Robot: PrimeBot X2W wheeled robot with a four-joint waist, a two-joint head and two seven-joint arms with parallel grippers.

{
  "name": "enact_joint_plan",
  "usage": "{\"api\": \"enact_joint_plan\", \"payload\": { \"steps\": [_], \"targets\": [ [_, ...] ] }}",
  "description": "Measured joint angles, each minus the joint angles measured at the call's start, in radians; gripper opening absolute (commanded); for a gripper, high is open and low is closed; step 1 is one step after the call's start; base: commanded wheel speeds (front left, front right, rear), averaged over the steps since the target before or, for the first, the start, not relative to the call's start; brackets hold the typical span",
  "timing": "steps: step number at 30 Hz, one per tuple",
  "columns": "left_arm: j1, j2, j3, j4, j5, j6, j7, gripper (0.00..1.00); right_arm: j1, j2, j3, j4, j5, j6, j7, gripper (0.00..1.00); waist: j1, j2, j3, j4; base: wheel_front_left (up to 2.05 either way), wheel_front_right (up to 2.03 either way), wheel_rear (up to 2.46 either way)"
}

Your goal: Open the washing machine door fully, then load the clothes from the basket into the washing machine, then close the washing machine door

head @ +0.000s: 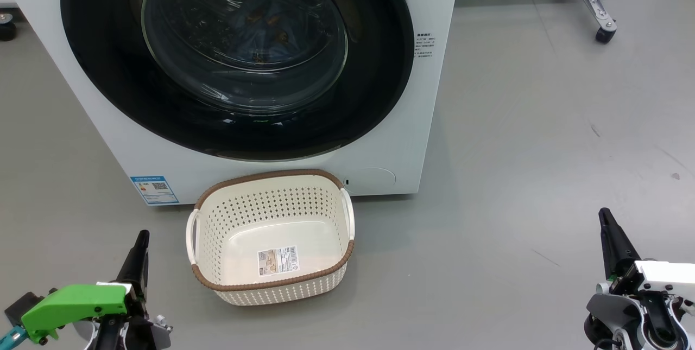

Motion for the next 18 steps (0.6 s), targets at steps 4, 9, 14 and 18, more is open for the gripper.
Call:
{"api": "enact_joint_plan", "payload": {
  "steps": [4, 9, 14, 18],
  "targets": [
    [0.000, 0.000, 0.000, 0.000, 0.000, 0.000, 0.000, 0.00, 0.000, 0.000, 0.000, 0.000, 0.000, 0.000, 0.000, 0.00, 0.0000, 0.0000, 0.000, 0.000, 0.00, 0.00, 0.00],
    [0.000, 0.000, 0.000, -0.001, 0.000, 0.000, 0.000, 0.00, 0.000, 0.000, 0.000, 0.000, 0.000, 0.000, 0.000, 0.00, 0.0000, 0.0000, 0.000, 0.000, 0.00, 0.00, 0.00],
    [0.000, 0.000, -0.001, -0.001, 0.000, 0.000, 0.000, 0.00, 0.000, 0.000, 0.000, 0.000, 0.000, 0.000, 0.000, 0.00, 0.0000, 0.0000, 0.000, 0.000, 0.00, 0.00, 0.00],
    [0.000, 0.000, -0.001, -0.001, 0.000, 0.000, 0.000, 0.00, 0.000, 0.000, 0.001, 0.000, 0.000, 0.000, 0.000, 0.00, 0.0000, 0.0000, 0.000, 0.000, 0.00, 0.00, 0.00]
  ]
}}
